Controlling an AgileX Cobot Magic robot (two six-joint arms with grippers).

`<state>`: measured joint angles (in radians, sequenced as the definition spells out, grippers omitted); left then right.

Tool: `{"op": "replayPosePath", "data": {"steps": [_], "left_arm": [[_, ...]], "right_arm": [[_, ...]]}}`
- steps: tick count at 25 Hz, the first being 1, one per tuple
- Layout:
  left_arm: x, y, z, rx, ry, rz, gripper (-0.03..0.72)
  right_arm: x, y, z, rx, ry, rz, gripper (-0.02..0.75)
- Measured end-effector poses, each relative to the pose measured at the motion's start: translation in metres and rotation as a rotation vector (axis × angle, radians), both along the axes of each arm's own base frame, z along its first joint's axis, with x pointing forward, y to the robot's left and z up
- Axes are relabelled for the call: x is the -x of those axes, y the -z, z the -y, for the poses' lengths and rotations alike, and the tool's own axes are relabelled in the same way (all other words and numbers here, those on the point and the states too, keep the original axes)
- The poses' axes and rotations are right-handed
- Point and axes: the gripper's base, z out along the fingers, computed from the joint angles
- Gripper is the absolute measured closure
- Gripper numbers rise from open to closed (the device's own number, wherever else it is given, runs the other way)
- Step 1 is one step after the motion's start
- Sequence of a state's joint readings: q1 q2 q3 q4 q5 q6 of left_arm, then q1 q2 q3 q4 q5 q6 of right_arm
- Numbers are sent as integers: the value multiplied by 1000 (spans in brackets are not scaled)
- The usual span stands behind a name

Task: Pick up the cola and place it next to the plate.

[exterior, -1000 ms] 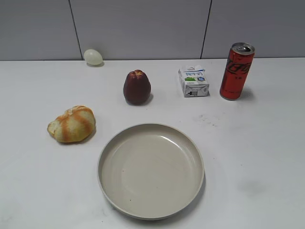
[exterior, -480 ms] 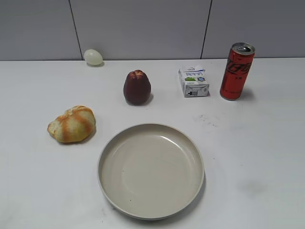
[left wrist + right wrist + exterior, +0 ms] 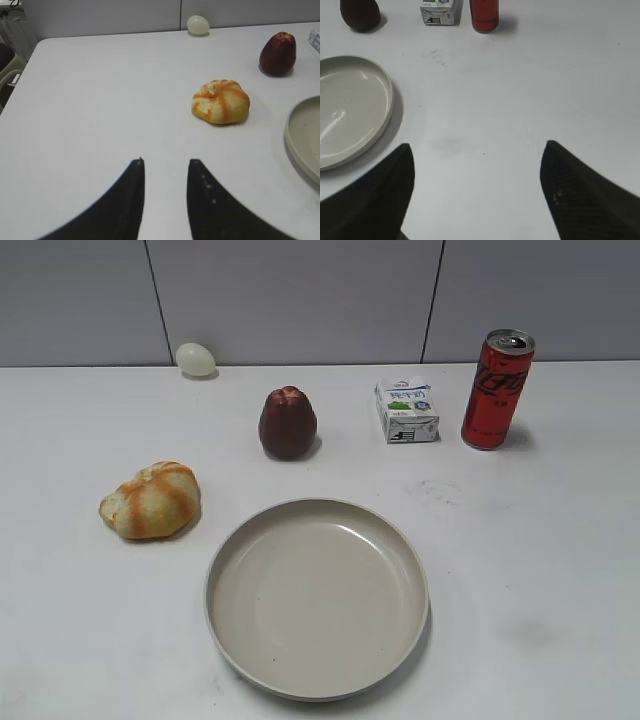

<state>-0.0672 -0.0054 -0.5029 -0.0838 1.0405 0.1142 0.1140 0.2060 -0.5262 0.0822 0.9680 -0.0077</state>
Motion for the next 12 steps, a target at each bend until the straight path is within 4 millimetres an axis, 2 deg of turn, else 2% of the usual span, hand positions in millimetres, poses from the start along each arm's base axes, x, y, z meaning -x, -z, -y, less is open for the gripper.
{"op": "replayPosePath", "data": {"steps": [6,12], "left_arm": [[0,0,0,0,0,0,456],[0,0,0,0,0,0,456]], "right_arm": [[-55,-25,-6,6,8,-92,111],[-127,-46,-14,23,9,-227,111]]}}
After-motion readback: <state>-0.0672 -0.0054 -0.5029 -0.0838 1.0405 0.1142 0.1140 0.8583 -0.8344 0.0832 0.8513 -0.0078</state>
